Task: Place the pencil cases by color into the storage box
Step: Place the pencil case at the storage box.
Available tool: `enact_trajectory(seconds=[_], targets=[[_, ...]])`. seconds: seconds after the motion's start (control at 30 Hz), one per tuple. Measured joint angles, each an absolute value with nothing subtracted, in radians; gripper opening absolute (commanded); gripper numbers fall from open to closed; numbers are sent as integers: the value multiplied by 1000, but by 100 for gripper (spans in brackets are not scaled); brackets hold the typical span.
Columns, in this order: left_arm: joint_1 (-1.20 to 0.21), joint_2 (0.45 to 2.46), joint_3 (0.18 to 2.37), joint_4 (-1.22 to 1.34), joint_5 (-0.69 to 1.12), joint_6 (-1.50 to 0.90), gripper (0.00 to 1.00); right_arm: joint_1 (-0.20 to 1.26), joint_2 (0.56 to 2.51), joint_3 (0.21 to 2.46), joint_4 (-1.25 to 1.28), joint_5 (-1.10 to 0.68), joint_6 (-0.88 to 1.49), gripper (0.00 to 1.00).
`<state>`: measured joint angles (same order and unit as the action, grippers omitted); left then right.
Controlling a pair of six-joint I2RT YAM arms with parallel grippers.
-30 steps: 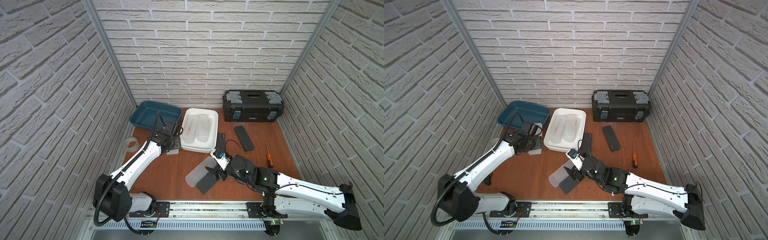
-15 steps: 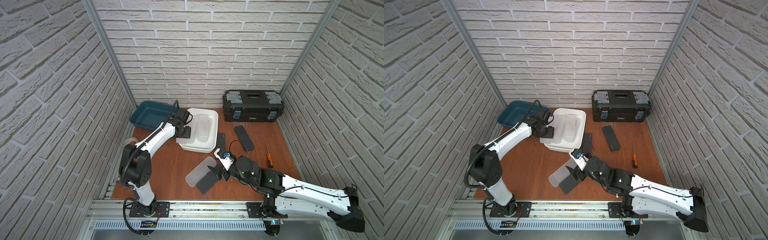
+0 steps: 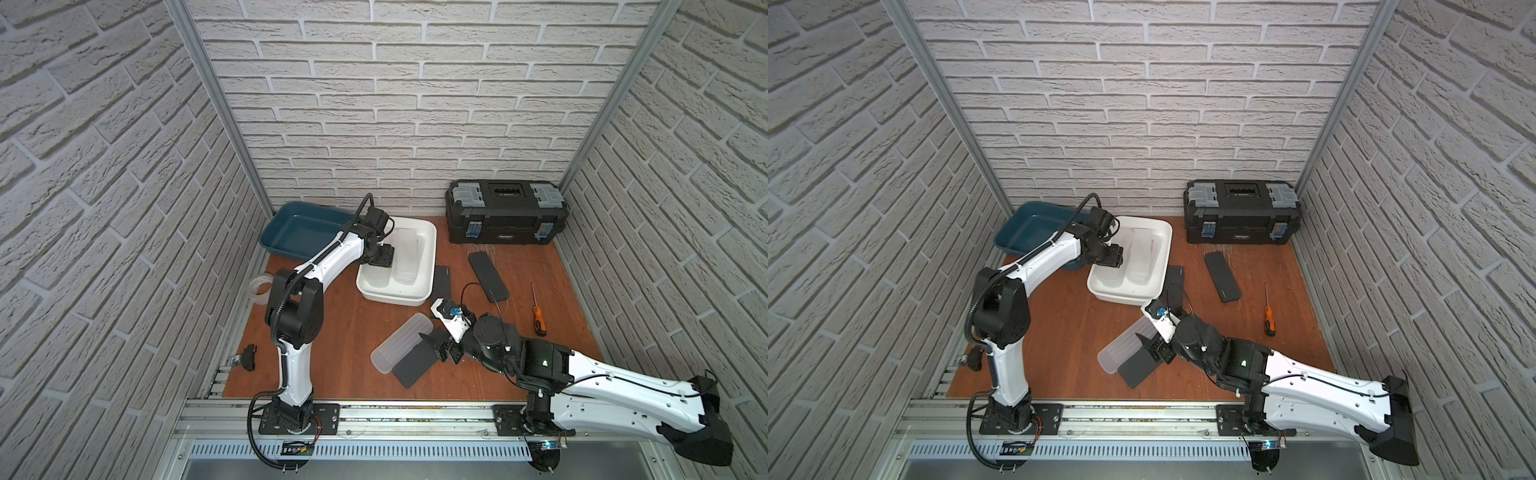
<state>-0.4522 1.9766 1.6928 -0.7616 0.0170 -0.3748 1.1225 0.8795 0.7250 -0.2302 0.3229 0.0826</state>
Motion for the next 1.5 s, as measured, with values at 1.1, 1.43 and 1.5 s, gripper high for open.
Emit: enact_trajectory(seconds=[1.1,1.43,1.5], targets=[[-414,2057,1843,-770,9,-333,98,1131,923,725,-237,329,99,82],[-408,1702,1668,-742,-10,-288,98,1124,923,758,-276,366,190,84],[-410,1612,1570,-733,-9,-284,98,1106,926,777,-296,362,218,84]])
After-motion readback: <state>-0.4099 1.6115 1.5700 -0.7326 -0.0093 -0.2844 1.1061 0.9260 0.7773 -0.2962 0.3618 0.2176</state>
